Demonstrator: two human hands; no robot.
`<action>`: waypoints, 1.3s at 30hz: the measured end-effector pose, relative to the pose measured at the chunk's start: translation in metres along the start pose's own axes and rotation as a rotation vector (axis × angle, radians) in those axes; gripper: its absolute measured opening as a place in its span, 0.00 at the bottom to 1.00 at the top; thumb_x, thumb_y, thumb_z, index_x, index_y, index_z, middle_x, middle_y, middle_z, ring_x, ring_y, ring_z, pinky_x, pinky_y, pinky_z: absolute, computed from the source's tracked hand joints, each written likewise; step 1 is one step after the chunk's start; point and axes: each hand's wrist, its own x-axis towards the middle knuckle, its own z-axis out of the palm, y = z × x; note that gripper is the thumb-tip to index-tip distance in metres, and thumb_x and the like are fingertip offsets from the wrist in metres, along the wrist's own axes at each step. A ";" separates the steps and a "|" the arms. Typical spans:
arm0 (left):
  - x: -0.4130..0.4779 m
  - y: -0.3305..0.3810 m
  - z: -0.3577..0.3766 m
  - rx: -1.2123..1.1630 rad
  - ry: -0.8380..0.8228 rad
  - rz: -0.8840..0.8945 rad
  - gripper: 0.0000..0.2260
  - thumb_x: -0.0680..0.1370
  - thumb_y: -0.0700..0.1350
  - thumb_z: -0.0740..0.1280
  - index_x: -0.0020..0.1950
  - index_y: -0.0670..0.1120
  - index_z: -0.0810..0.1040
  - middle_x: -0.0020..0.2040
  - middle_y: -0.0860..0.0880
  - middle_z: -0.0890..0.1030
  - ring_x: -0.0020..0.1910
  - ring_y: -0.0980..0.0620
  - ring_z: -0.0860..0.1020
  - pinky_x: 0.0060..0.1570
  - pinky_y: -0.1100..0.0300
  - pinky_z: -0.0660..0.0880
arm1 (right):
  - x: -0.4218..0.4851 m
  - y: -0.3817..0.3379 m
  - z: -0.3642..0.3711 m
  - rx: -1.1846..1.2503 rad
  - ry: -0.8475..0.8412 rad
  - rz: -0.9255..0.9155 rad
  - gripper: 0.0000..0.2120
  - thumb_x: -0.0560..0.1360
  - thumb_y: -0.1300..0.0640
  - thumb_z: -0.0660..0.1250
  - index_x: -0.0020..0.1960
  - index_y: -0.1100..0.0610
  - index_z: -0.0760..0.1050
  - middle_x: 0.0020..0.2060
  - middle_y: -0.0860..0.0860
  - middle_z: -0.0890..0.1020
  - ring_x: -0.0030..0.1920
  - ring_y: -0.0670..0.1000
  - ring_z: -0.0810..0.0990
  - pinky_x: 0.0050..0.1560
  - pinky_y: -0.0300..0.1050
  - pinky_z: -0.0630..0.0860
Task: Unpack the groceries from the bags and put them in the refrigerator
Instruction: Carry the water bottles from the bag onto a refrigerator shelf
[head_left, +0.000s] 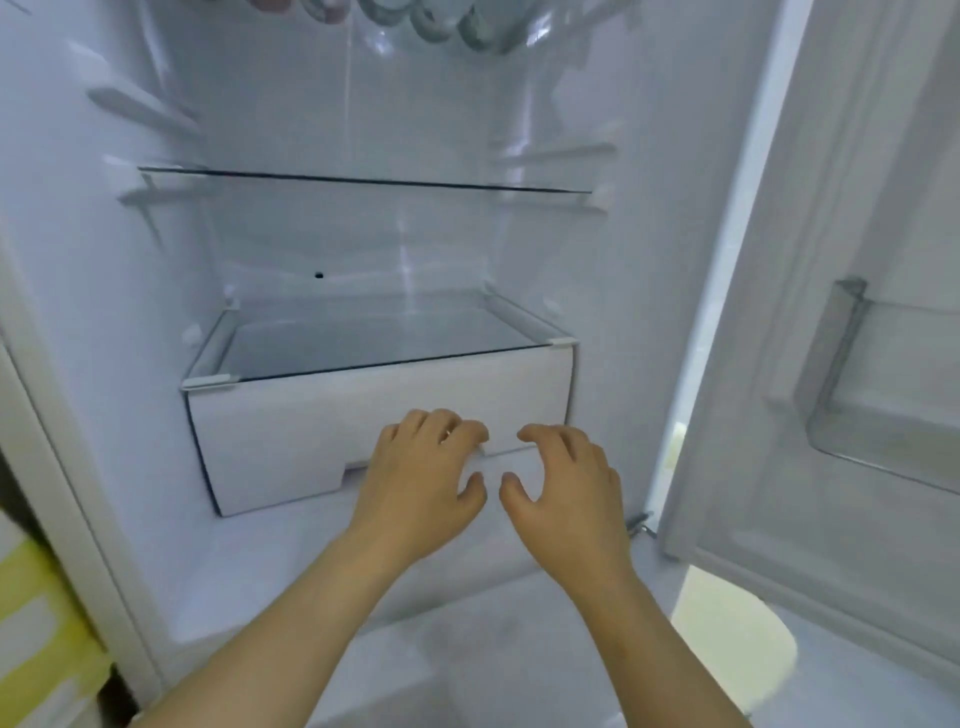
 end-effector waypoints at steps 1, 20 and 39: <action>-0.008 0.007 0.009 -0.022 -0.035 0.014 0.17 0.67 0.52 0.57 0.49 0.49 0.80 0.42 0.51 0.79 0.40 0.48 0.79 0.36 0.56 0.74 | -0.015 0.008 0.002 -0.005 -0.020 0.044 0.21 0.75 0.51 0.64 0.67 0.50 0.69 0.65 0.48 0.70 0.63 0.50 0.68 0.62 0.44 0.62; -0.120 0.283 0.087 -0.425 -0.482 0.382 0.13 0.63 0.44 0.72 0.47 0.47 0.81 0.41 0.49 0.81 0.39 0.45 0.80 0.34 0.54 0.74 | -0.275 0.179 -0.113 -0.241 -0.138 0.740 0.23 0.77 0.48 0.58 0.71 0.48 0.62 0.70 0.47 0.64 0.67 0.49 0.65 0.65 0.42 0.61; -0.270 0.648 0.031 -0.746 -0.740 1.117 0.17 0.77 0.48 0.59 0.66 0.51 0.70 0.62 0.52 0.72 0.62 0.50 0.68 0.59 0.59 0.63 | -0.584 0.226 -0.306 -0.368 0.247 1.498 0.22 0.76 0.50 0.59 0.69 0.49 0.64 0.68 0.46 0.67 0.67 0.49 0.65 0.66 0.44 0.61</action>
